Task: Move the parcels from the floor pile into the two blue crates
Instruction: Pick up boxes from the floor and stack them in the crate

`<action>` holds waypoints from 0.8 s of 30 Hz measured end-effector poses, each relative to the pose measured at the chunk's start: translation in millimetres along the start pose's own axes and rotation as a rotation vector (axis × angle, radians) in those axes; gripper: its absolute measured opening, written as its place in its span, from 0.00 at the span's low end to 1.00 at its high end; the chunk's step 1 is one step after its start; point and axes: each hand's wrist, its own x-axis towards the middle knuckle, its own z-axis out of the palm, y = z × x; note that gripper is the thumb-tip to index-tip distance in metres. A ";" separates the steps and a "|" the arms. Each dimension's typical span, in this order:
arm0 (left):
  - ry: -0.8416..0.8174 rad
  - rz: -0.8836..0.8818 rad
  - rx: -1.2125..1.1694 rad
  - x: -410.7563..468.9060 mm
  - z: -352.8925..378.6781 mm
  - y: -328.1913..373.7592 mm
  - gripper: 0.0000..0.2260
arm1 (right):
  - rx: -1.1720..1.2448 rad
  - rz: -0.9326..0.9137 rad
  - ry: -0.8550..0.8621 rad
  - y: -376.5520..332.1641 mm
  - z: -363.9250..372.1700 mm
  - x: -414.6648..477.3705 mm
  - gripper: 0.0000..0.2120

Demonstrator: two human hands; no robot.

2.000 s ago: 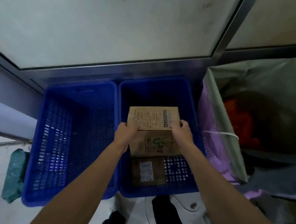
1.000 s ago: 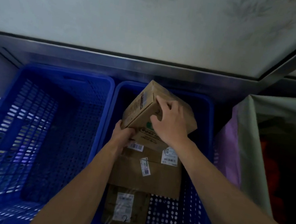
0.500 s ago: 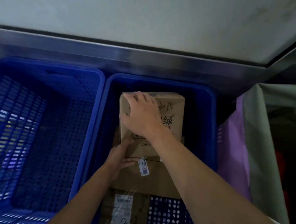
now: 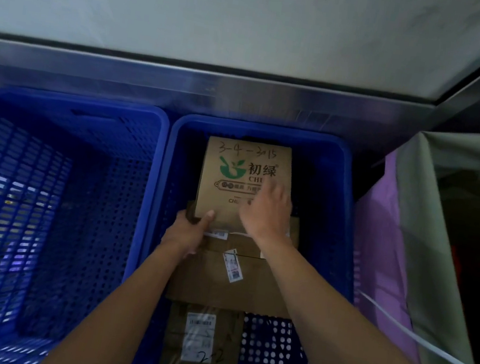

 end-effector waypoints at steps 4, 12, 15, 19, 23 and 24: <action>-0.029 0.088 -0.069 1.6 -4.4 3.2 0.38 | 0.155 0.260 -0.107 37.2 7.0 -3.8 0.42; -0.003 0.121 -0.325 7.3 -3.7 19.2 0.23 | 0.398 0.278 -0.289 60.6 8.8 3.6 0.36; 0.078 0.121 -0.231 12.9 -2.7 10.8 0.28 | 0.417 0.256 -0.299 57.0 12.7 -0.6 0.36; 0.174 0.141 -0.084 8.3 -7.2 7.8 0.30 | 0.386 0.237 -0.292 49.3 18.4 -8.5 0.35; 0.238 0.177 0.087 4.3 -7.8 8.4 0.29 | 0.470 0.302 -0.322 49.4 24.5 -8.7 0.31; 0.239 0.181 0.092 4.0 -7.3 8.1 0.29 | 0.496 0.322 -0.337 49.3 25.1 -9.2 0.30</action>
